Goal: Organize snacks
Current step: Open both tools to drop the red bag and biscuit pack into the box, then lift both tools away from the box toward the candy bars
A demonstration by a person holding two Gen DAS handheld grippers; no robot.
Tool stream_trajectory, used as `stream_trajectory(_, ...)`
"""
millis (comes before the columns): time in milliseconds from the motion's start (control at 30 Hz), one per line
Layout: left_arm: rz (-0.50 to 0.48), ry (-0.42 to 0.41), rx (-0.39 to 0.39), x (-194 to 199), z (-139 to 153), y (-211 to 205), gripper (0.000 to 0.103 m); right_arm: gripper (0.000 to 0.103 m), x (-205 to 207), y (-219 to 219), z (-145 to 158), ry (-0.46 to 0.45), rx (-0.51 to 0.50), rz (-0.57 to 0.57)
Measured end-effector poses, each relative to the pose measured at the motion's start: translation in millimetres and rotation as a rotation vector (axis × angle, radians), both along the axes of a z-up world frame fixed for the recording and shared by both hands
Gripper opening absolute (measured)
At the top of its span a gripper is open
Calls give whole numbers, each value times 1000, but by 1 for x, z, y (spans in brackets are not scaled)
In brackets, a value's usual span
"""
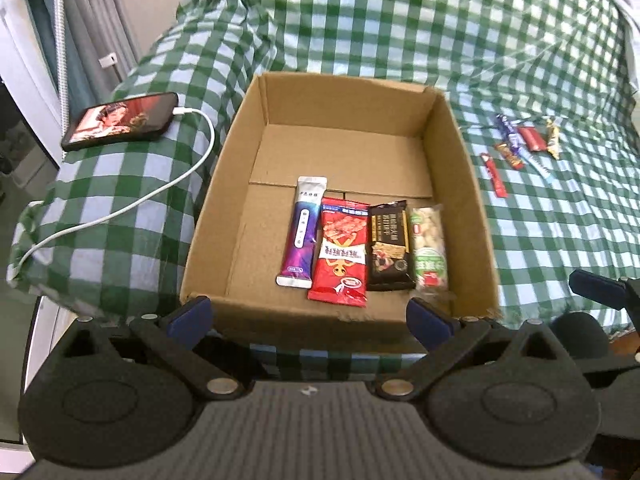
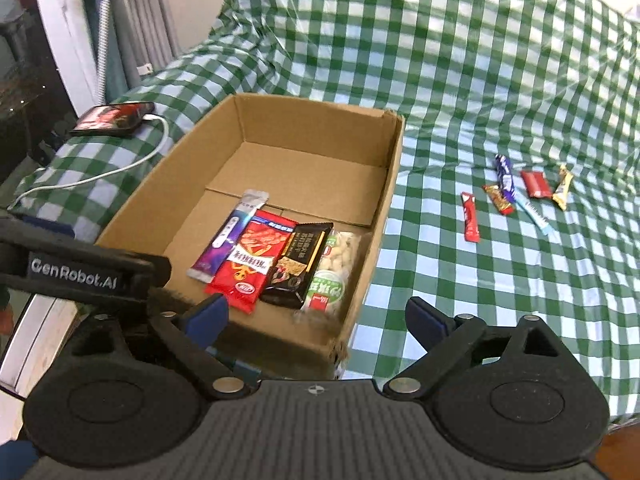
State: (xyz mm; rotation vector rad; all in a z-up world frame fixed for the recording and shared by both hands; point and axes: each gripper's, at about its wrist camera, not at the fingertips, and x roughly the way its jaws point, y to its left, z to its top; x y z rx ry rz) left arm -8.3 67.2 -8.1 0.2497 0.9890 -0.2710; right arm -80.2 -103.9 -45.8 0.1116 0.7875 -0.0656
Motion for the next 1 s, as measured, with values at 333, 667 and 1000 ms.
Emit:
stream_trajectory(333,3,-73,-30,-59,27,2,103,99,-57,13,23,-106,-49,2)
stream_trajectory(667,-50,-139,-33,-86,44,-10,103,101,-91,8,34,-169,-65,-46)
stream_trajectory(1000,-57,-143,-52,-91,44,-4,103,101,-95,15,36,-172,-76,-46)
